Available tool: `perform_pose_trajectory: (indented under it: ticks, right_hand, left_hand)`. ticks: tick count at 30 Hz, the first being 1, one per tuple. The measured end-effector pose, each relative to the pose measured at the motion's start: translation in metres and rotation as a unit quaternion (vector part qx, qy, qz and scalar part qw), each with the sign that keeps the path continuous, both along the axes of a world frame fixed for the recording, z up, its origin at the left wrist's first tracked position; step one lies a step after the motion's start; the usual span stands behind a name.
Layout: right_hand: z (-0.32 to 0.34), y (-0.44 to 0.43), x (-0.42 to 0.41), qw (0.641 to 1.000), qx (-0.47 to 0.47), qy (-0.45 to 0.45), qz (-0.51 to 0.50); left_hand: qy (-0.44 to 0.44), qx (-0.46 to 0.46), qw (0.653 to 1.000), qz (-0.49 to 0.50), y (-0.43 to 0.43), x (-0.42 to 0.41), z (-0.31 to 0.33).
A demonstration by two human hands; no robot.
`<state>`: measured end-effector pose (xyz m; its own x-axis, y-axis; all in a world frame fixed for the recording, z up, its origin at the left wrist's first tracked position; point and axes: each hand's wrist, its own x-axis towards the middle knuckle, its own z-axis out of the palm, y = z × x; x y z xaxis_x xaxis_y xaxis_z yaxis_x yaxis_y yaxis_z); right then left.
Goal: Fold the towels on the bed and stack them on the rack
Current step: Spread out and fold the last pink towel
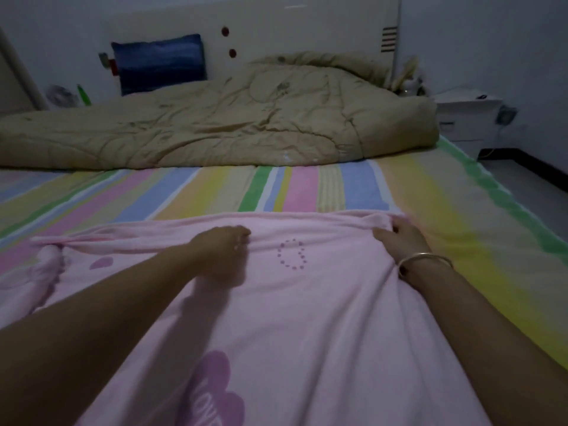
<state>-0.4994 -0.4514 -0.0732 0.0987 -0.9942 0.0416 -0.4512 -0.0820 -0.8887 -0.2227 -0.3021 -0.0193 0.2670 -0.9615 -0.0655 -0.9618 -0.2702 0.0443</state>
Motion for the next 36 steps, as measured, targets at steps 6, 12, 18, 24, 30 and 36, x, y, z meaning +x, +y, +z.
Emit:
perform_pose_trajectory:
  ticks: [6,12,18,24,30,36]
  right_hand:
    - [0.007,-0.033,0.006,0.996,0.057,-0.069,0.021]
    - [-0.006,-0.034,-0.004,0.994,-0.082,-0.077,-0.005]
    - [0.0,-0.038,-0.011,0.989,-0.119,-0.061,-0.068]
    - [0.0,-0.042,-0.023,0.972,-0.163,0.137,-0.099]
    - [-0.001,-0.042,-0.022,0.972,-0.15,0.158,-0.088]
    - [-0.004,-0.052,-0.029,0.993,-0.092,0.016,-0.066]
  left_hand:
    - [-0.049,0.062,0.996,0.033,-0.031,0.026,0.016]
    - [0.019,0.09,0.991,0.098,-0.034,0.03,0.022]
    - [-0.011,-0.045,0.995,0.083,-0.047,0.022,0.02]
    - [0.181,-0.017,0.978,0.103,-0.069,0.012,0.018]
    - [-0.176,0.025,0.984,-0.013,-0.073,0.028,-0.001]
    - [-0.169,0.005,0.985,-0.029,-0.083,0.037,0.013]
